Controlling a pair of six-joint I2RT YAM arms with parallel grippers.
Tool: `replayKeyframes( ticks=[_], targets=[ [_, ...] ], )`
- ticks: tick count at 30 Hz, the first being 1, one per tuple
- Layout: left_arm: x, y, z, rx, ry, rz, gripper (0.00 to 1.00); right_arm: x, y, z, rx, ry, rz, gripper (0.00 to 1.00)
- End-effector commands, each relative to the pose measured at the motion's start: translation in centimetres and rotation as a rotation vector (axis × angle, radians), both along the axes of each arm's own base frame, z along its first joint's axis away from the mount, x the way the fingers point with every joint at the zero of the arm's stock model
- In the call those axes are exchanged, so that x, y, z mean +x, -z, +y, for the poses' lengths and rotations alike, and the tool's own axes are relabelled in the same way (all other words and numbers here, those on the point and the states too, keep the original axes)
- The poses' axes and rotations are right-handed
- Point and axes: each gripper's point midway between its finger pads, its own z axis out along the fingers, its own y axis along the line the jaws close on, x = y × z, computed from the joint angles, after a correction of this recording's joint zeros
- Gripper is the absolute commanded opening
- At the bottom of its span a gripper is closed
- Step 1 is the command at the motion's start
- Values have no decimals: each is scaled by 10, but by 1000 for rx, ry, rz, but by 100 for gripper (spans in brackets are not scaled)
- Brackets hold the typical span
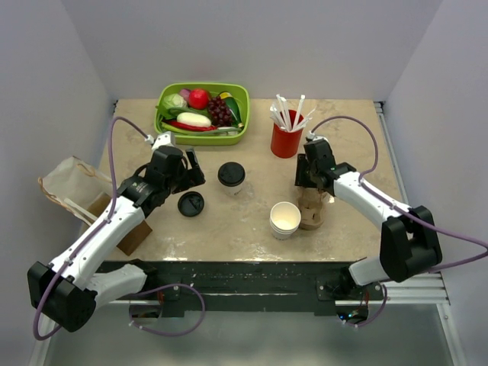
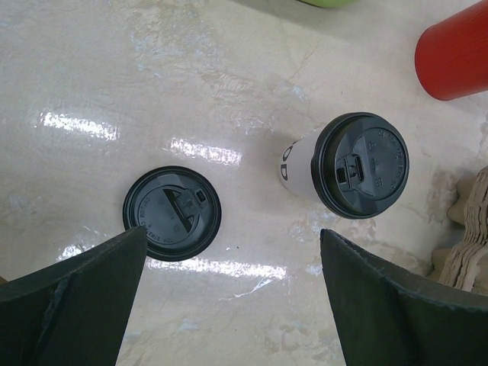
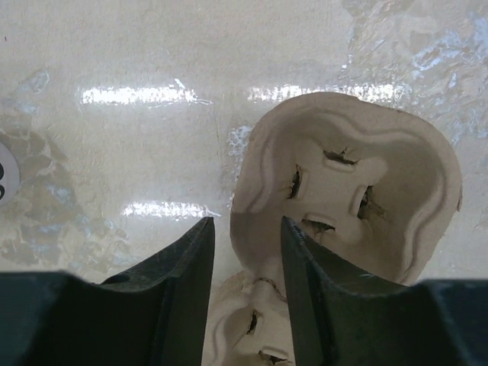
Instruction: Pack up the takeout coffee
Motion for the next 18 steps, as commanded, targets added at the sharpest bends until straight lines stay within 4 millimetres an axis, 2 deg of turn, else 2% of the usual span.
replayKeyframes(
  ticks=[1,2,10,18],
  targets=[
    [3,-1,2,24,3,-14,100,26,-15,1,-4,47,-72,40],
    [3,0,2,26,3,-9,100,28,-15,3,1,46,-71,37],
    [3,-2,4,24,-1,-17,100,32,-10,2,4,82,-66,36],
    [3,-3,5,29,-10,-23,100,28,-8,1,4,91,-57,26]
  ],
)
